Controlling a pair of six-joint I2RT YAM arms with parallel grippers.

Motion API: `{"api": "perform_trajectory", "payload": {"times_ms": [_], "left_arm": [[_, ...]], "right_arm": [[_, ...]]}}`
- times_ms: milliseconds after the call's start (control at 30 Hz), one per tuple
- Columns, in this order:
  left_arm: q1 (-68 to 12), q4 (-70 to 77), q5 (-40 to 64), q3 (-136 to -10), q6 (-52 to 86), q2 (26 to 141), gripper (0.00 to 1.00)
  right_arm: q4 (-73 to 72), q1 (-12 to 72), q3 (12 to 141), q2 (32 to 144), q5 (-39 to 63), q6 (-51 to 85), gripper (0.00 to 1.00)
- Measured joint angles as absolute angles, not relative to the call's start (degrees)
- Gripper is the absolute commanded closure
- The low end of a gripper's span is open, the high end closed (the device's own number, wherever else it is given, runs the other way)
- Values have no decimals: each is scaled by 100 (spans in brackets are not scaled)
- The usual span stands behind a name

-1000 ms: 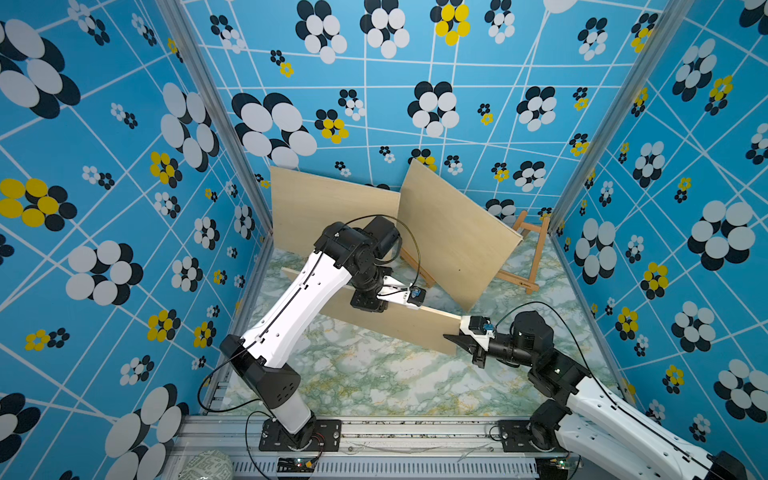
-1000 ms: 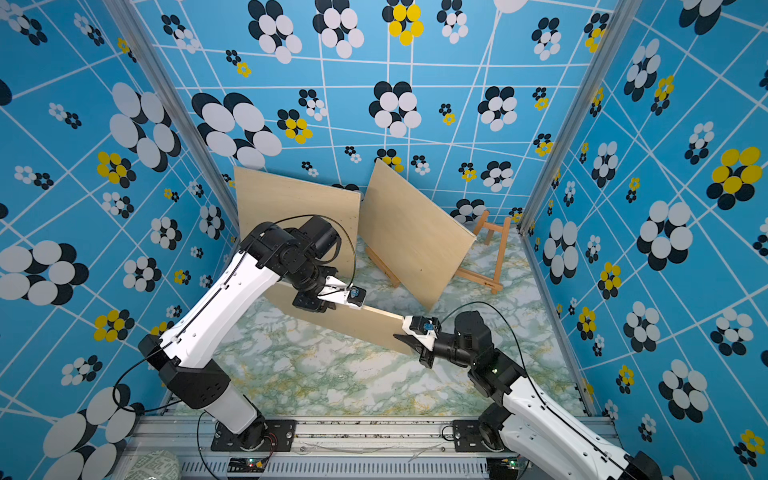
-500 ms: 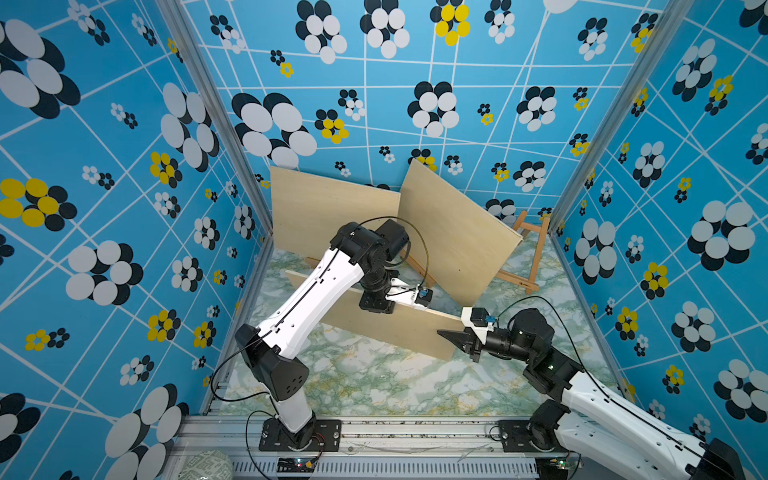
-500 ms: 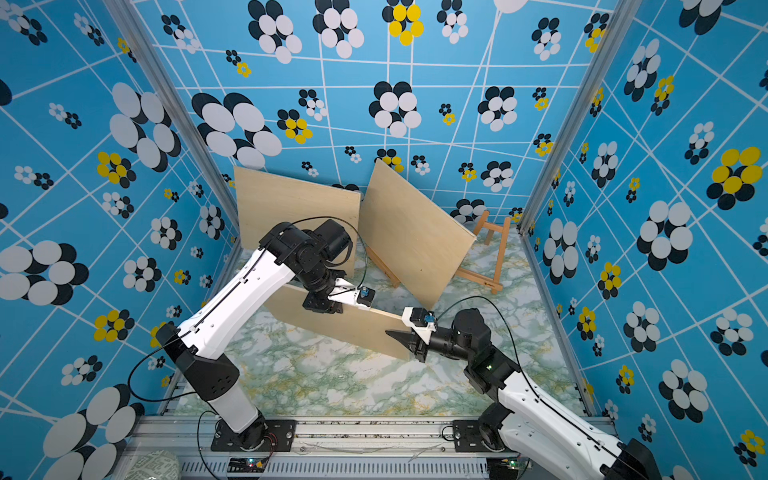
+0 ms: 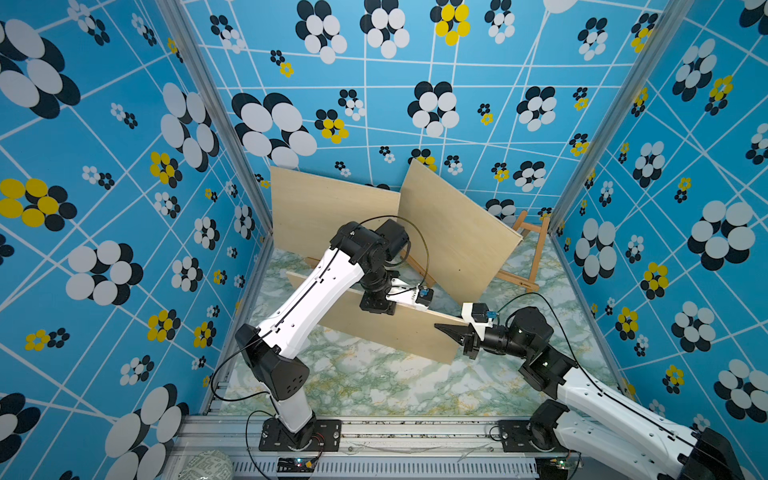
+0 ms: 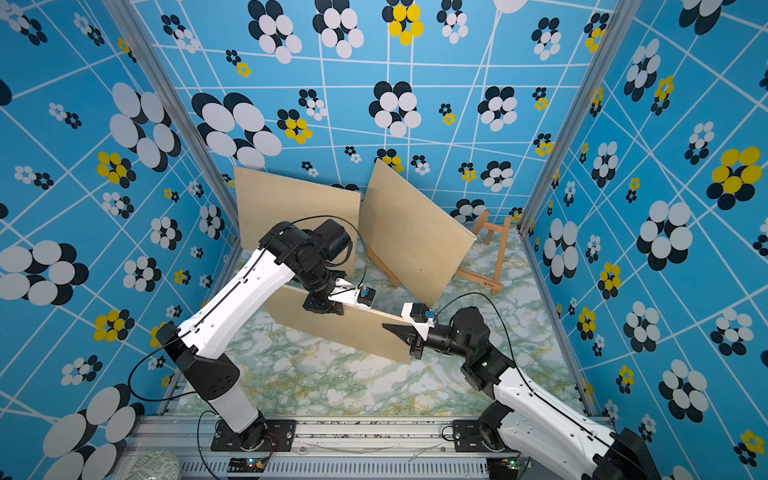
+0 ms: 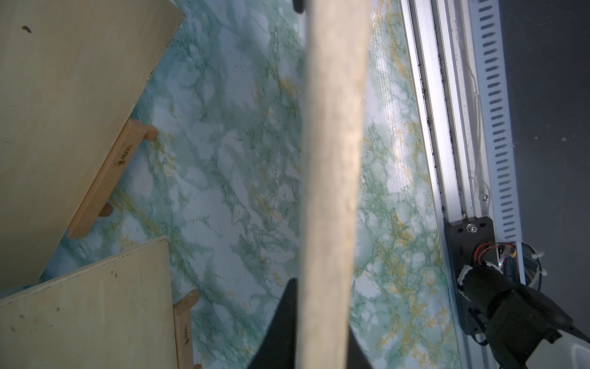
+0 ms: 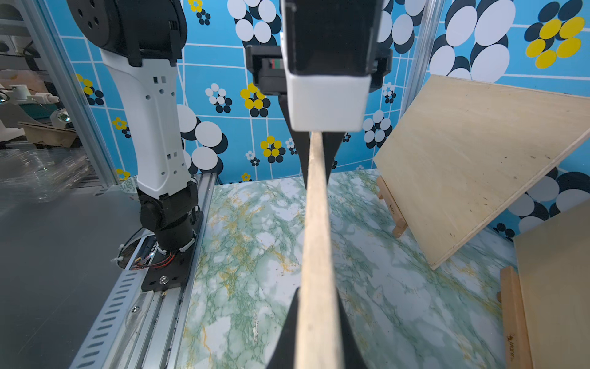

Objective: Assemble the easel
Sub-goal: Pick up the drawing board from the center of the board.

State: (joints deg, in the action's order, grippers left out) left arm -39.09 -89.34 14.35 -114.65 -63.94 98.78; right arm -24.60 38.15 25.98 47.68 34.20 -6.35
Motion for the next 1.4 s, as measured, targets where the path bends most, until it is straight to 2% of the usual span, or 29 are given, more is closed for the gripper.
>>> {"api": "perform_trajectory", "payload": {"times_ms": [200,267,367,533,667,1033,1167,1400], "left_arm": [[-3857,-8239,1409,-11500,-5699,9520,33],[-3758,-7749,1339,-11257,-5280,9137,31],[-3524,-6635,1168,-10490,-4416,8228,23],[-2687,-4720,1262,-9011,-2329,6652,23],[-2034,-3791,1476,-8075,-976,5870,23],[-976,-3413,1730,-6635,1645,5216,22],[-574,-3395,1986,-6012,2239,4978,22],[-89,-3267,2346,-5636,2950,4753,22]], "right_arm": [[-1828,3813,2598,4117,3168,-521,100],[-1658,3811,2602,3946,3004,-425,100],[-1308,3813,2685,3793,2792,-294,100],[-792,3820,2891,3599,2609,-187,100],[-652,3824,2950,3577,2552,-123,100],[-642,3824,3199,3879,2375,244,100],[-475,3793,3347,3892,2281,381,100],[-486,3642,3391,3883,2231,794,100]]}}
